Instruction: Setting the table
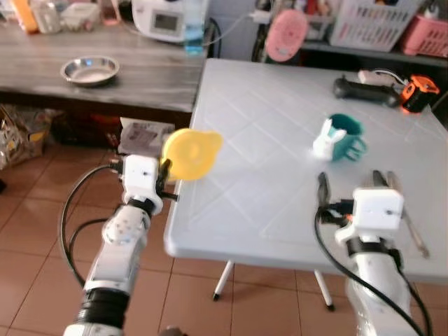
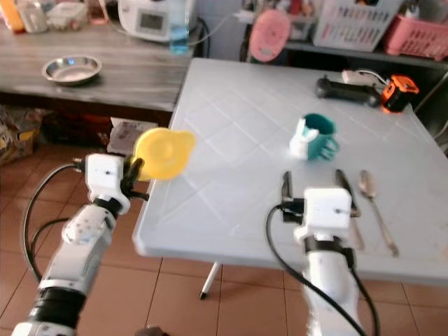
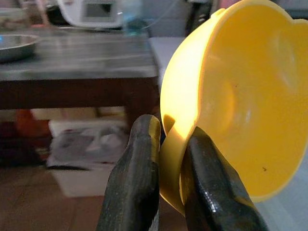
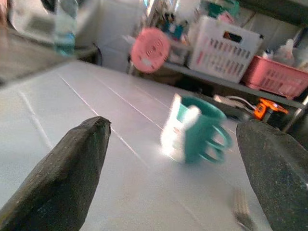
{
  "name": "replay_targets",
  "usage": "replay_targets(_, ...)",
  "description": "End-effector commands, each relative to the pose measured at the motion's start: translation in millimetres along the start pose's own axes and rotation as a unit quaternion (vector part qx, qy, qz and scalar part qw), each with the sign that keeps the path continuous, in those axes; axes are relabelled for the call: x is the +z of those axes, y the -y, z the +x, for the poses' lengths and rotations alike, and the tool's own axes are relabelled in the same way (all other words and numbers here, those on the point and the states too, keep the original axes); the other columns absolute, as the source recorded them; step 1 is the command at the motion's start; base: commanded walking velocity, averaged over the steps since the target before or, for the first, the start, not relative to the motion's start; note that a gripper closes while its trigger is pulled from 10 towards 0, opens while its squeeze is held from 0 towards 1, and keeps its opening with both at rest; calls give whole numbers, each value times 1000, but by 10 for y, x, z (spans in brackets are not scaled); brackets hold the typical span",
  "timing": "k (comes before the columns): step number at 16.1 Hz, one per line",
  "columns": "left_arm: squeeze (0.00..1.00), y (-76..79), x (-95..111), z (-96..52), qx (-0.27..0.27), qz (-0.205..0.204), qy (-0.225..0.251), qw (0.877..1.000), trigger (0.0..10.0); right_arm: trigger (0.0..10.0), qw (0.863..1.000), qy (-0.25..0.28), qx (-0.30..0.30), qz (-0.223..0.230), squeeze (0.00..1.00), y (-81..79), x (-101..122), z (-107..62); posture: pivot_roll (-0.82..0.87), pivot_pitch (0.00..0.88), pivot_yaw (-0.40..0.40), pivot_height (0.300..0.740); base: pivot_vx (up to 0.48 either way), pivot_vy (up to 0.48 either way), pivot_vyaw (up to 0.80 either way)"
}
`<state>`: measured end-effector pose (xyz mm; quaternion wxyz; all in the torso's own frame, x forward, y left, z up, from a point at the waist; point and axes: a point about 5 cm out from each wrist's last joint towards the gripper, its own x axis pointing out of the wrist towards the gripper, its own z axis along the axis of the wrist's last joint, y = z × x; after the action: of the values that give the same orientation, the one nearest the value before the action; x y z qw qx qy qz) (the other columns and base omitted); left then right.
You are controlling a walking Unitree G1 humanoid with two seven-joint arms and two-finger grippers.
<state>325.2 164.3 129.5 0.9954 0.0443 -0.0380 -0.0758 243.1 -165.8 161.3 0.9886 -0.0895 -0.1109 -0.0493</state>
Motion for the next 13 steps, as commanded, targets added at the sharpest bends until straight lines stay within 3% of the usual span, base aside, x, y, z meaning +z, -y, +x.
replay_targets(1,0,26,16,3,-4,0,6,1000,10000,10000,1000,0,-11,-12,0,73,-6,-15,194,111,-46,740,0,390,0)
replay_targets(7,0,24,-21,1,-6,7,4,1000,10000,10000,1000,6,-18,-19,0,100,-21,3,211,86,-55,740,0,401,0)
replay_targets(13,0,-12,-13,86,10,10,10,1000,10000,10000,999,24,-14,-29,0,125,18,140,213,55,-70,740,0,413,0)
